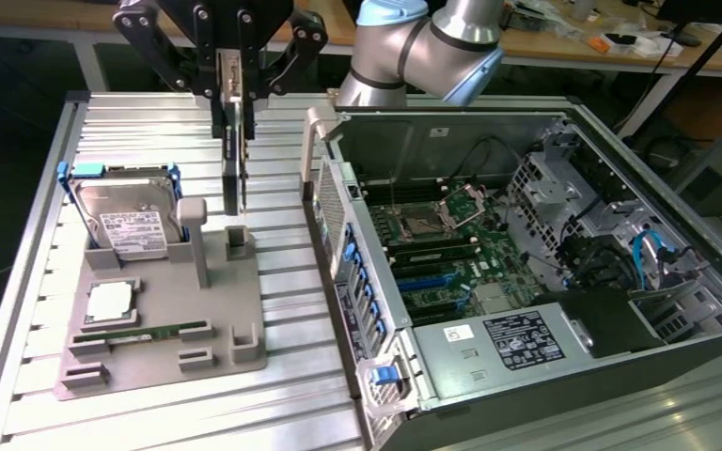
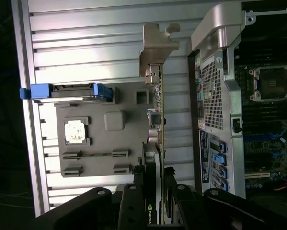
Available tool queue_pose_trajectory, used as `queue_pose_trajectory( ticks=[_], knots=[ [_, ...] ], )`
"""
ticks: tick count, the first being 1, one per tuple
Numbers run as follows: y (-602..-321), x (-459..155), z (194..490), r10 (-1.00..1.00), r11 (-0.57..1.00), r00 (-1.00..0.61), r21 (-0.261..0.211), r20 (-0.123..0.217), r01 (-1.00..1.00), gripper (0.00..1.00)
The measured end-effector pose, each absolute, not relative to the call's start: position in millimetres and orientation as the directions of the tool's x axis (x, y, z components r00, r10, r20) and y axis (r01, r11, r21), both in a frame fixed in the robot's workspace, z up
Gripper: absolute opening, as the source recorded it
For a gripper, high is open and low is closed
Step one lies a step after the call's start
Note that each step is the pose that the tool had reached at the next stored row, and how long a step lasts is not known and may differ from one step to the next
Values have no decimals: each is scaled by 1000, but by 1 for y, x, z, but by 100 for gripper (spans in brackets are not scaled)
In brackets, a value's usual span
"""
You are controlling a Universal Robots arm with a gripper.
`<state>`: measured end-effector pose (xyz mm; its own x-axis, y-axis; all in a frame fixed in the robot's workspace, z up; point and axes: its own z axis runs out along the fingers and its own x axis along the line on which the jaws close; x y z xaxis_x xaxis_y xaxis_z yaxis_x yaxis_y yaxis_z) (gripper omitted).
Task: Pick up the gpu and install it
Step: 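Pick up the gpu and move the gpu toward the slot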
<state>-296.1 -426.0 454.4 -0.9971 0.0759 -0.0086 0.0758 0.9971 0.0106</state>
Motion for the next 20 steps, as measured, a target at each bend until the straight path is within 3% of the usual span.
queue_pose_trajectory(
  ticks=[20],
  knots=[
    [-424, -296, 461, 76, 997, -997, 11, -9, 76, 27]
  ],
)
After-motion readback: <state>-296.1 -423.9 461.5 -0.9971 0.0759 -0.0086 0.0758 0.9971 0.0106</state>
